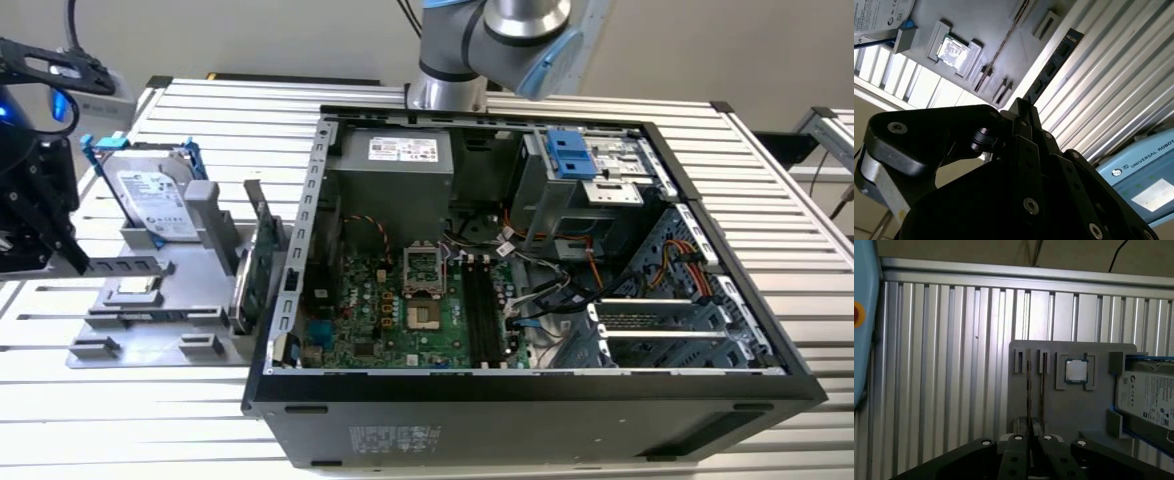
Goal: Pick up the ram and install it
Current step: 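Pick up the ram and move it above insertion slot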
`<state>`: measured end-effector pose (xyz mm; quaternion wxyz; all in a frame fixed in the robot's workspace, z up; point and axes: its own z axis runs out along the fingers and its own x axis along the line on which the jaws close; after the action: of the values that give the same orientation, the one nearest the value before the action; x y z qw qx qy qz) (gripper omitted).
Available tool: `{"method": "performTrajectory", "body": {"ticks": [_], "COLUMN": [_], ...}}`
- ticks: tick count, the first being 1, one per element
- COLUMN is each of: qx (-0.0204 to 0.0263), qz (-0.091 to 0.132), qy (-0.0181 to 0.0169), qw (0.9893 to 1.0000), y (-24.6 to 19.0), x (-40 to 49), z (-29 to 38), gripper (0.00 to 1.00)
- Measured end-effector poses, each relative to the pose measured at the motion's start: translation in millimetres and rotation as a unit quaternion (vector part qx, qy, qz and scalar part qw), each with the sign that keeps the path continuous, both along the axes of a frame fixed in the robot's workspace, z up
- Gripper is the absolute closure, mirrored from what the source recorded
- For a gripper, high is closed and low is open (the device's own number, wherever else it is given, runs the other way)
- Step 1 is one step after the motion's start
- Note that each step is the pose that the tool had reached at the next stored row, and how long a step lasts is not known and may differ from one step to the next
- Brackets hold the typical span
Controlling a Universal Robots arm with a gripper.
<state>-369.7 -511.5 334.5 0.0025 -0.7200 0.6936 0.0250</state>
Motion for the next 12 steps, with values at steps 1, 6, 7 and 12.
{"method": "performTrajectory", "body": {"ticks": [1,6,7,12], "qx": [0.0000,0.0000,0.0000,0.0001], "qz": [0.000,0.000,0.000,-0.001], "qy": [0.0000,0.0000,0.0000,-0.0001], "qw": [1.0000,1.0000,1.0000,1.0000], "y": [0.0,0.0,0.0,0.0], "x": [0.0,0.0,0.0,0.0], "z": [0.9,3.4,3.8,6.1], "gripper": [1.00,1.00,1.00,1.00]}}
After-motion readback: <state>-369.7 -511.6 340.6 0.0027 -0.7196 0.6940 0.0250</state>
